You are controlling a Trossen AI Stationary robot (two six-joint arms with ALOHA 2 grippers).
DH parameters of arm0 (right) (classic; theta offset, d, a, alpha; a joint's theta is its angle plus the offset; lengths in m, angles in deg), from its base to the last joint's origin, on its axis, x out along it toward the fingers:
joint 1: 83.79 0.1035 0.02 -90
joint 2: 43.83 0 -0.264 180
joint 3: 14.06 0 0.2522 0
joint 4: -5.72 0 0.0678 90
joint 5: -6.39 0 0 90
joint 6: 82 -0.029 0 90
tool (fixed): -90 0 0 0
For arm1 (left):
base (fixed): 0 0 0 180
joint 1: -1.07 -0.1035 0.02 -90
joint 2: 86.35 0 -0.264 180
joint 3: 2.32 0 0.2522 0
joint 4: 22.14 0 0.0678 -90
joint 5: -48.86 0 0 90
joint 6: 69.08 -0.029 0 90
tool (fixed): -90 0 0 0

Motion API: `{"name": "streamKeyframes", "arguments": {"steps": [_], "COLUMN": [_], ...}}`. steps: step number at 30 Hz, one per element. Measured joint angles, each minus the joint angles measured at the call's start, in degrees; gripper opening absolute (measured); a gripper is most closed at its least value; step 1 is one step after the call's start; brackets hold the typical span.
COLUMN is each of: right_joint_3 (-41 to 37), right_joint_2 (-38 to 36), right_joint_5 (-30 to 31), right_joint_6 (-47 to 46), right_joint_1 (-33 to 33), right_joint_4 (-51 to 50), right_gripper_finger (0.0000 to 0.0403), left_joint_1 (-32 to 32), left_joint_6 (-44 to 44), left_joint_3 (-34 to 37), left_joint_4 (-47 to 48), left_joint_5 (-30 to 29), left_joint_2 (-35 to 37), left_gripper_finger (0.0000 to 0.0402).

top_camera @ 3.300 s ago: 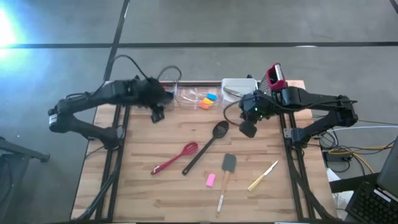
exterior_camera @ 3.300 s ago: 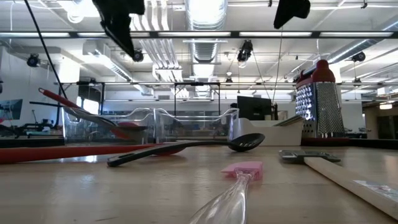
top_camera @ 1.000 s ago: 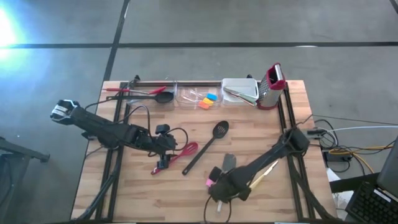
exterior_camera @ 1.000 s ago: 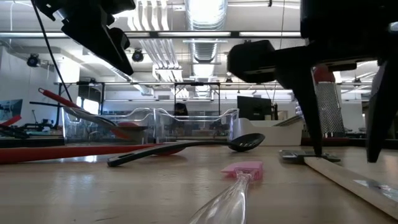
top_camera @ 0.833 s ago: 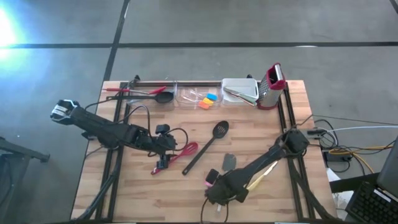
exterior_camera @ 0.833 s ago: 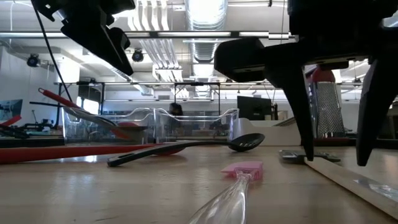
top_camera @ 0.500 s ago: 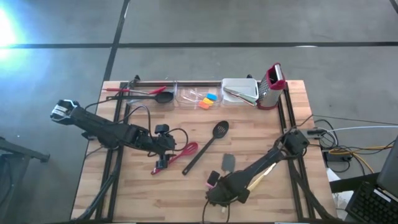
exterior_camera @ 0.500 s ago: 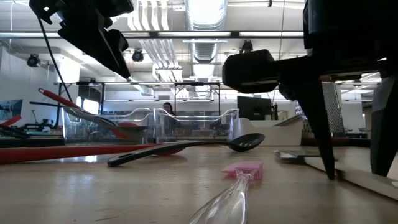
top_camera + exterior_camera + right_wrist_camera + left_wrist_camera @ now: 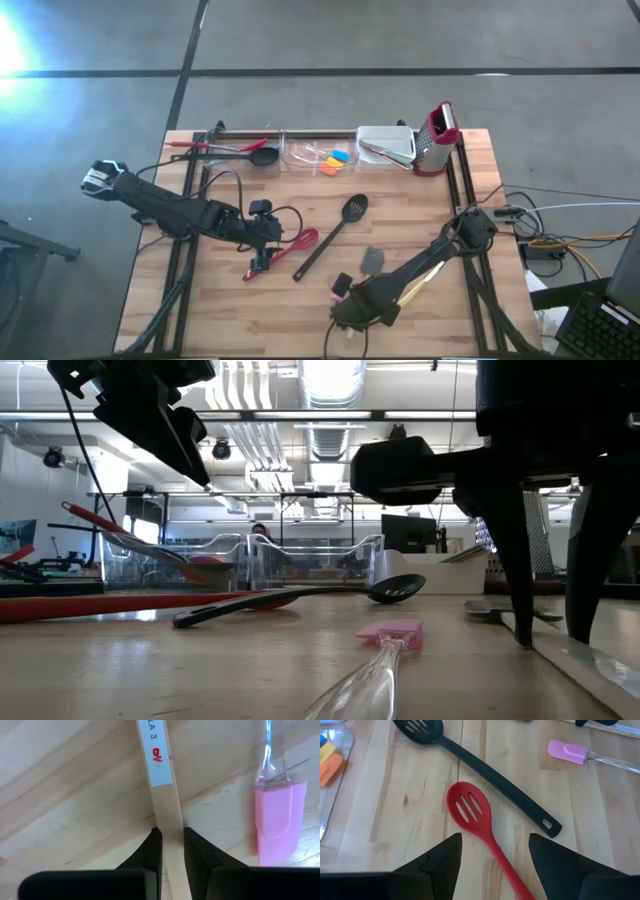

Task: Pick & Place Kitchen Items
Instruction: Put the gray spatula into the right transparent bin

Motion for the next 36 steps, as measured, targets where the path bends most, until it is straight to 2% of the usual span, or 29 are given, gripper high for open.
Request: {"name": "streamKeyframes", "arguments": {"steps": [6,16,22,29,36], "right_joint_3": [2.4,10.0,12.5,13.5,11.6], "right_joint_2": [-0.3,-1.4,-4.5,-9.9,-15.7], "right_joint_5": [-1.2,-0.2,4.4,7.1,7.2], "right_joint_6": [-4.7,-13.0,-19.5,-26.2,-24.3], "right_joint_1": [0.1,-0.1,-1.6,-7.2,-17.3], "right_joint_4": [-3.1,-15.0,-21.6,-24.0,-19.3], "right_gripper_finger": [0.0040,0.0039,0.0039,0.0039,0.0039], "left_joint_1": [0.0,0.0,0.0,0.0,0.0], "left_joint_6": [0.0,0.1,0.1,0.1,1.0], "left_joint_3": [0.0,0.0,0.0,0.0,0.0], "left_joint_4": [0.0,0.0,0.0,1.1,4.7], "left_joint_5": [0.0,0.0,0.0,-2.4,-5.9], "left_joint_2": [0.0,0.0,0.0,0.6,3.9], "left_gripper_finger": [0.0236,0.0236,0.0236,0.0236,0.0236]}}
